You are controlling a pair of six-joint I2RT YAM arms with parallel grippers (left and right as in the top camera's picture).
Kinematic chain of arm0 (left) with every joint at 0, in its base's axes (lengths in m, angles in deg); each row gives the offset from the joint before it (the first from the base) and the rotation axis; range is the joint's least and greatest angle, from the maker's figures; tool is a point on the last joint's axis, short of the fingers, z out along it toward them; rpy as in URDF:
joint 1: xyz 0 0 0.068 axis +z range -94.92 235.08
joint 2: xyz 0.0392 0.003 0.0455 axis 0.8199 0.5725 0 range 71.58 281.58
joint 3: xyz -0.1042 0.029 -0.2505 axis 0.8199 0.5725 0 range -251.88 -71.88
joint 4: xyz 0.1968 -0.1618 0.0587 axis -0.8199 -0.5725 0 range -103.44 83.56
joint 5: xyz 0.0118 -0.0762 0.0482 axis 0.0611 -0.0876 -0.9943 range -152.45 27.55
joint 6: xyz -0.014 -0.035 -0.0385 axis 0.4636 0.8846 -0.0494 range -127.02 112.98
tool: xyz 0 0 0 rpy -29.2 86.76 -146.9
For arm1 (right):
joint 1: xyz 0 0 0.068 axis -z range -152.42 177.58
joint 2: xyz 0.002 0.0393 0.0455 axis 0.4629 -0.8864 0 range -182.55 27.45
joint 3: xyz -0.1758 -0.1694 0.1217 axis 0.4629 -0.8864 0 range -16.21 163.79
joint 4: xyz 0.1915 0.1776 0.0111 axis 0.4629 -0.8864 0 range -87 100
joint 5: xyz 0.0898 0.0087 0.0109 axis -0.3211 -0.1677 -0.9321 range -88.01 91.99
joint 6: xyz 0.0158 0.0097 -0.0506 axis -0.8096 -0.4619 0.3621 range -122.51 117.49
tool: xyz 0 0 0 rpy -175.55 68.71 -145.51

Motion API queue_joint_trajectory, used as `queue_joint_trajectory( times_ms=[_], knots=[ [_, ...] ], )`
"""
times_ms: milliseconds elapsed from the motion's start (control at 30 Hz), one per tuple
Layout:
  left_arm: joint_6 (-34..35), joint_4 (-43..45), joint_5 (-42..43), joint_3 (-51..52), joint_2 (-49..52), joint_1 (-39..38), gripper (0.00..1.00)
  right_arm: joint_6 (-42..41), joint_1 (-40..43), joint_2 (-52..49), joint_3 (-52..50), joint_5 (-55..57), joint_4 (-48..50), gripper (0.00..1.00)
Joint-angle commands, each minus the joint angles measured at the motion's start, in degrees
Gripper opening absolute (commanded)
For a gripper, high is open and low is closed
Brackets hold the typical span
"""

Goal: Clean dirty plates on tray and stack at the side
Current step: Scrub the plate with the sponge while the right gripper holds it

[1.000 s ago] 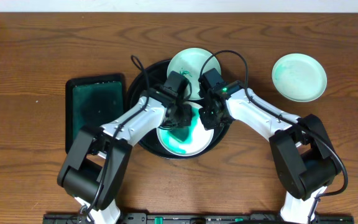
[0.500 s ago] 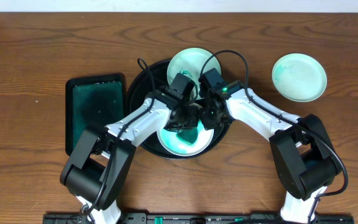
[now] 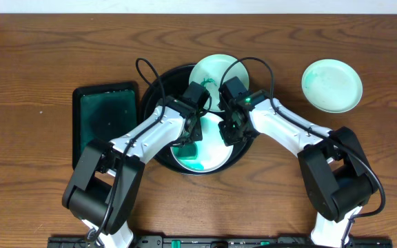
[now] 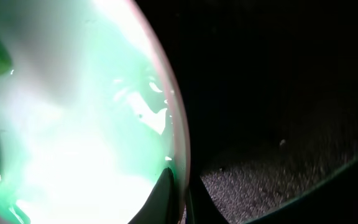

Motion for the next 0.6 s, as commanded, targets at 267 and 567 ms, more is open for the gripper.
queue_joint_trajectory(
  times_ms=[267,567],
  knots=[
    [-1.5,6.3,-10.8,-0.6,3.2,-2.6,0.07,0.4,-0.5,-2.4,-1.4,2.1,-0.3,0.01],
    [0.0,6.3,1.0,-1.1,3.2,-5.3,0.07,0.4,-0.5,-2.4,-1.4,2.1,-0.3,0.01]
  ],
)
